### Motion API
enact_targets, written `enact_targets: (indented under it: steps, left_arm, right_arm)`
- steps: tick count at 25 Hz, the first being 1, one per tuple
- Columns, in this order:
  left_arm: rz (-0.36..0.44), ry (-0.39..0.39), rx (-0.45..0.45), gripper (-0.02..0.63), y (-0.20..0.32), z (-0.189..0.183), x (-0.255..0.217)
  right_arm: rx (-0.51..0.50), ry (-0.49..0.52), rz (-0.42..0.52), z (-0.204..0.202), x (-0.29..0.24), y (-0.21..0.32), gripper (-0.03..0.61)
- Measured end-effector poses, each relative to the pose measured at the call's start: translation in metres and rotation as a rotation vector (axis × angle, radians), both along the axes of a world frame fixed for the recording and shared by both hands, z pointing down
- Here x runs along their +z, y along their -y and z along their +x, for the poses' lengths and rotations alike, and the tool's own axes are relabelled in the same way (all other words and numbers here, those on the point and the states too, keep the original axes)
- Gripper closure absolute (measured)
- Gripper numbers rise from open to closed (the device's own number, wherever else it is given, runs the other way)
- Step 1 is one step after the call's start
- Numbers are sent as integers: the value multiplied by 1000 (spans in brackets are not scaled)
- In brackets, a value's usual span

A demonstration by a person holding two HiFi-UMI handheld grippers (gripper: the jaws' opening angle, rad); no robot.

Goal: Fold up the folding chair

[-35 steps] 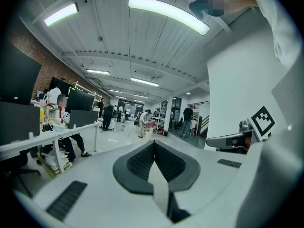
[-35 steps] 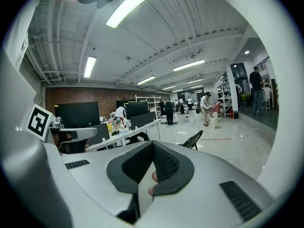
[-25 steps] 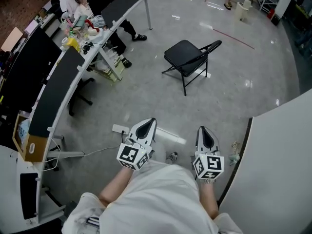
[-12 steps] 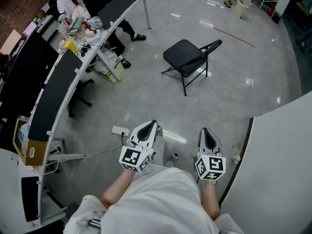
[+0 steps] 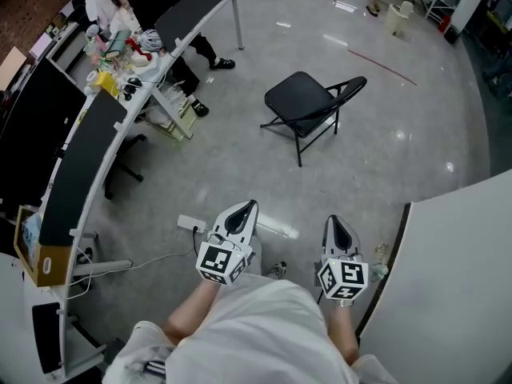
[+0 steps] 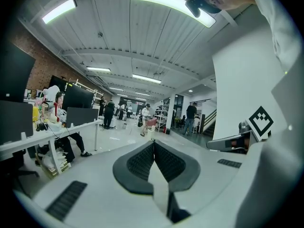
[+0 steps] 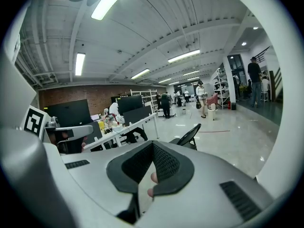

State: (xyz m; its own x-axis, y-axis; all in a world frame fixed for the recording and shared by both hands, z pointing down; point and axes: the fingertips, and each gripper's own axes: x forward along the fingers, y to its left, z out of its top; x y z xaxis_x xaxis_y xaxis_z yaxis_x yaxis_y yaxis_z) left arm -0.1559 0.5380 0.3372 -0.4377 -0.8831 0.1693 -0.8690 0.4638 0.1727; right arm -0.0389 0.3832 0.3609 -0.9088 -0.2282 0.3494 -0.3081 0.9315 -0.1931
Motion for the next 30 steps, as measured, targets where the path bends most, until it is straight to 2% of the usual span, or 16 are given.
enact_targets:
  steps: [9, 18, 24, 30]
  left_arm:
    - [1, -14, 32, 602, 30, -82, 0]
    - [48, -28, 56, 602, 23, -156, -6]
    - [56, -19, 51, 602, 12, -188, -7]
    - [43, -38, 51, 601, 21, -204, 1]
  right_arm:
    - [4, -33, 14, -81, -3, 16, 574]
    - [31, -23, 17, -155, -7, 13, 574]
    - [38, -30, 17, -179, -4, 7, 574]
    - [43, -44, -13, -195, 4, 18, 574]
